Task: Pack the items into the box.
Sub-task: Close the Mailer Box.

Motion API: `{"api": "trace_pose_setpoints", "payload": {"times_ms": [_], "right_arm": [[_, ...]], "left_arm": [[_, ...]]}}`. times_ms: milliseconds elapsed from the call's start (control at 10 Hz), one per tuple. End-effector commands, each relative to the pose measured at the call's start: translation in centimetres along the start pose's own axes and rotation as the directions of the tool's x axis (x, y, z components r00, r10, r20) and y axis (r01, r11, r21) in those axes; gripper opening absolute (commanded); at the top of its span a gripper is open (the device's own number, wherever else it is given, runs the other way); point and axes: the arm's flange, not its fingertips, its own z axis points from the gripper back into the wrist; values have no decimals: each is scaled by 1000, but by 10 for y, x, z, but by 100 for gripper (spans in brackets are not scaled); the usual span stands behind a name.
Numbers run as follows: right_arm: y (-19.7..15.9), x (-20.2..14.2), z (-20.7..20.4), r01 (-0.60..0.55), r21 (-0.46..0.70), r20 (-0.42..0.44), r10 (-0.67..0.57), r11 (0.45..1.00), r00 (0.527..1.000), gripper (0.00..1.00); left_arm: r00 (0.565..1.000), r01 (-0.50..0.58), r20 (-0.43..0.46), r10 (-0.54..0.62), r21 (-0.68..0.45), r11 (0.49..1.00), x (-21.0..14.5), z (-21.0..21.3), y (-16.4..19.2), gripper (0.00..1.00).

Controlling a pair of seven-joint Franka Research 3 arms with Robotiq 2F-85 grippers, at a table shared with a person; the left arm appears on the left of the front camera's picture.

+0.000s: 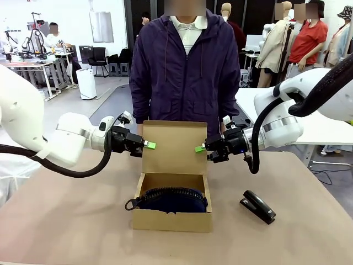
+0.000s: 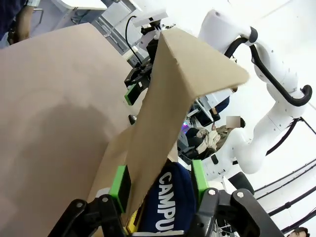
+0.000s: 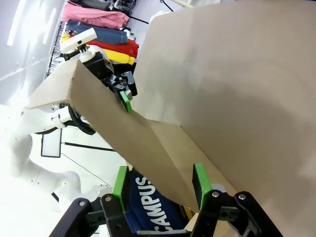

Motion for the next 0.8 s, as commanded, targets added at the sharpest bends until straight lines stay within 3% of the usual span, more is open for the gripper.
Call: {"api": "trace_pose_setpoints", "payload": {"times_ms": [0,200,400,700], "right_arm": [[4,-5,-6,-110,16,-61,111,994,992,68],[6,-9,-8,-268,17,-59,268,963,962,68],[12,-14,-9,-415,14,-27,415,910,909,68],[23,-40,-10,-637,69,74,633,767,770,68]], "left_arm": [[994,108,10,-107,-32,994,-9,1,-8,65],[963,268,56,-265,-56,962,-35,10,-29,65],[898,433,96,-429,-24,901,-54,18,-51,65],[805,588,110,-582,-30,808,-77,12,-56,65]]}}
